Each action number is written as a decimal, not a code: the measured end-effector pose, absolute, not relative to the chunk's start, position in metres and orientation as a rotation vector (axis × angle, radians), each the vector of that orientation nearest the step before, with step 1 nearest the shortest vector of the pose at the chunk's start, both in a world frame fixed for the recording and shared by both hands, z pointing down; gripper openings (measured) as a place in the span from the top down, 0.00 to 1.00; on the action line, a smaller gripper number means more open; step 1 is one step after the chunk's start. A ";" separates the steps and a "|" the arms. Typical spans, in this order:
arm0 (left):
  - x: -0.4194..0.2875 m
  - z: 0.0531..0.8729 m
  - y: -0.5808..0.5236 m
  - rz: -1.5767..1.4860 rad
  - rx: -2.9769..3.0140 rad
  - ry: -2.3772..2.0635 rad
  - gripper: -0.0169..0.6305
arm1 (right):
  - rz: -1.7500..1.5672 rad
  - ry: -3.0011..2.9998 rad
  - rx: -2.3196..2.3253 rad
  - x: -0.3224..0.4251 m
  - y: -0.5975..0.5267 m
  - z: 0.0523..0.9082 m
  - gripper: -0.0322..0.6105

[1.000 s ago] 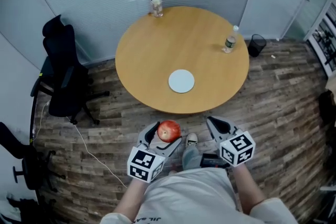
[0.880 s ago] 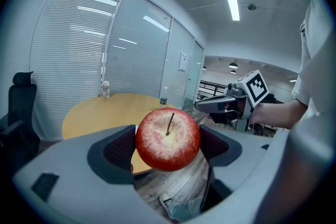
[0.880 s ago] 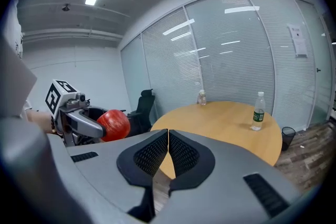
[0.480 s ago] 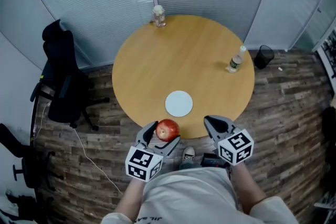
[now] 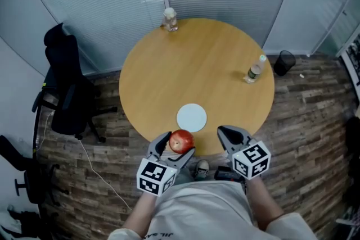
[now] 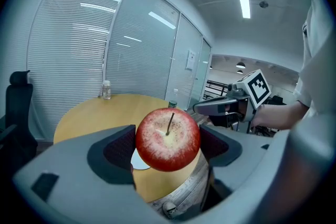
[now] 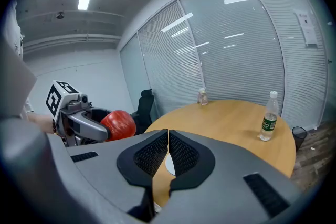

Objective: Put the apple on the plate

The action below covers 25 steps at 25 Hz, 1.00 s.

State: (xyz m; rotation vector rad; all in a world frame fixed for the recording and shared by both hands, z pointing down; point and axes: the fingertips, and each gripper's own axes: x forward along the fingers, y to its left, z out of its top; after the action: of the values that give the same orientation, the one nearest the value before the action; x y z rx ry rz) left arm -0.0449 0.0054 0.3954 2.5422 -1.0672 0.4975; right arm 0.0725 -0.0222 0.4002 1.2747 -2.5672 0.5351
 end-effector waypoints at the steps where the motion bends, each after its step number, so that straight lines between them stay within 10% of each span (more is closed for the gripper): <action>1: -0.045 0.396 0.003 0.503 2.543 -1.060 0.39 | 0.539 -2.563 1.278 0.071 -0.023 0.401 0.90; 25: -0.045 0.425 -0.057 0.632 2.556 -0.926 0.39 | 0.667 -2.467 1.335 0.063 -0.068 0.427 0.90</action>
State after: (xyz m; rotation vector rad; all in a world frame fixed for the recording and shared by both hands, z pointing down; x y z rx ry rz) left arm -0.0455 -0.0568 0.4246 2.5558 -0.9260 0.6321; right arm 0.0633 -0.0683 0.4269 1.3352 -2.4667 0.6669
